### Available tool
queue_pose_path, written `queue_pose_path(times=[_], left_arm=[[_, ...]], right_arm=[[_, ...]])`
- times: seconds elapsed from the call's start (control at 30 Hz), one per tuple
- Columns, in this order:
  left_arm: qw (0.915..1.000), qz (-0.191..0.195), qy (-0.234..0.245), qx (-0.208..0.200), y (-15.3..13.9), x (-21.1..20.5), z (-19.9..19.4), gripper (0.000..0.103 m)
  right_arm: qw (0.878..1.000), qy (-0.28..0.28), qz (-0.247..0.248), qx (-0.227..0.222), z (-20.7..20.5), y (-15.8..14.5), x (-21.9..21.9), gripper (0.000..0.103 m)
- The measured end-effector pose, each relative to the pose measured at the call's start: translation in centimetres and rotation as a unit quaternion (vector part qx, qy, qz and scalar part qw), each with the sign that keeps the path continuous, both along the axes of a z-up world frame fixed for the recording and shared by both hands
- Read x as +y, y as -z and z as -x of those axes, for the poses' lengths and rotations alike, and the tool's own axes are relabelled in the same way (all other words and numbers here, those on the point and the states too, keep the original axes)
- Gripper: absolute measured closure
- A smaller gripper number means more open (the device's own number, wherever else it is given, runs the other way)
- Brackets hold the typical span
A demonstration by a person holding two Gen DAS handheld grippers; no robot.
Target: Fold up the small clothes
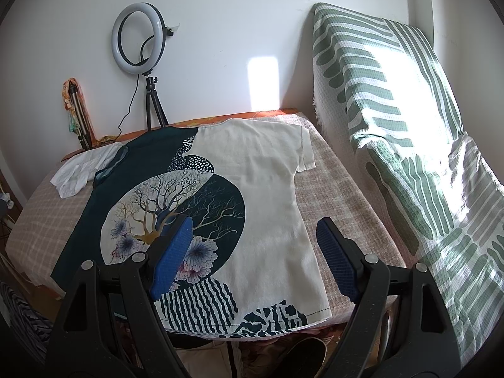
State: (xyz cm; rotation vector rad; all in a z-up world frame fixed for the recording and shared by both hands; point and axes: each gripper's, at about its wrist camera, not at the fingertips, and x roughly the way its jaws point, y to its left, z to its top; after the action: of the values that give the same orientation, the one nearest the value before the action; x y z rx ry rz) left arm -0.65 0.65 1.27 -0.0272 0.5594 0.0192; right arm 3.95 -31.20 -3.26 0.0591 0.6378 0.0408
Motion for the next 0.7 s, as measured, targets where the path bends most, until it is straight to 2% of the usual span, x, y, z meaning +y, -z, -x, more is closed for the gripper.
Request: queue_pose_path(times=[0.47,0.7], left_arm=[[1.0,0.004,-0.006,0.005,0.7,0.7,-0.4,0.0],[0.9996,0.006,-0.021,0.021,1.2,2.7,-1.0,0.0]], right_arm=[[1.0,-0.001,0.0,-0.001,-0.1,-0.2,0.0,0.02],[1.0,-0.013,-0.017,0.004,-2.0,0.1,1.5,0.02]])
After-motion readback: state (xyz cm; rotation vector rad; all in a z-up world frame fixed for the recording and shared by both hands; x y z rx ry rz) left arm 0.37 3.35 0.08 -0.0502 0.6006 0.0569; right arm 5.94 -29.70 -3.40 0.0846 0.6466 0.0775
